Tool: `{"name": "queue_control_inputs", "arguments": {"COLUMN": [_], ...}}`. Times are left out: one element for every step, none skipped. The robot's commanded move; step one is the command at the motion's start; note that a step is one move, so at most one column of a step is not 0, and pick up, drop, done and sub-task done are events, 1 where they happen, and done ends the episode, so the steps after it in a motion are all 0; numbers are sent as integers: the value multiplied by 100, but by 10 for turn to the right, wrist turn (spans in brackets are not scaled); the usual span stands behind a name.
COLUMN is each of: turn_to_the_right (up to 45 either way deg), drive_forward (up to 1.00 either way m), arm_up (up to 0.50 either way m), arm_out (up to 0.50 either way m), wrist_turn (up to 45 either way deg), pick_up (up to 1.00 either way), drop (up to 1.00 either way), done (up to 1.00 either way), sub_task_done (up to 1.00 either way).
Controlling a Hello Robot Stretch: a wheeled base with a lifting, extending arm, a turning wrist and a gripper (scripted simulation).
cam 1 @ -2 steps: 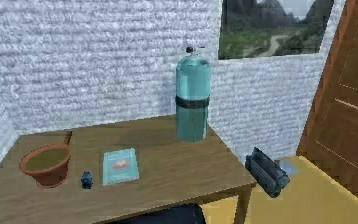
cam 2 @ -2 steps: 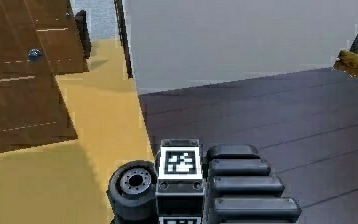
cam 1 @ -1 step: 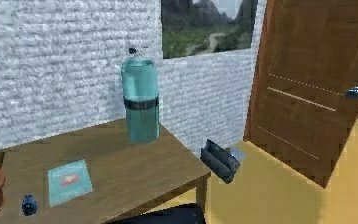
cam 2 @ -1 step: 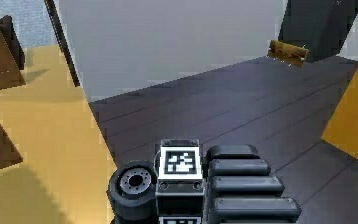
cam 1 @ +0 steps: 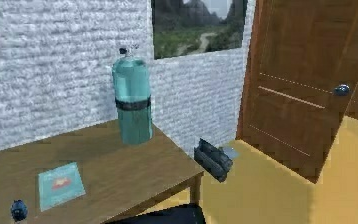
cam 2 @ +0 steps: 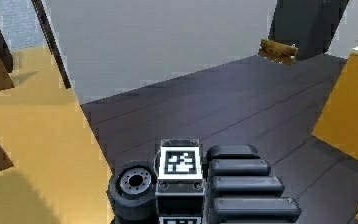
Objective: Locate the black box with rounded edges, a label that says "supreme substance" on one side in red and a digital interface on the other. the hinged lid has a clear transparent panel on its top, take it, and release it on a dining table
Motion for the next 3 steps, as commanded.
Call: {"name": "queue_control_inputs", "arguments": {"turn_to_the_right": [-450,-120,450], "drive_forward": [0,0,0], "arm_up": [0,0,0], "arm_out": [0,0,0], "wrist_turn": [0,0,0], "pick_up": [0,0,0], "drop": [0,0,0], "done": [0,0,0], "sub_task_done": [0,0,0]}}
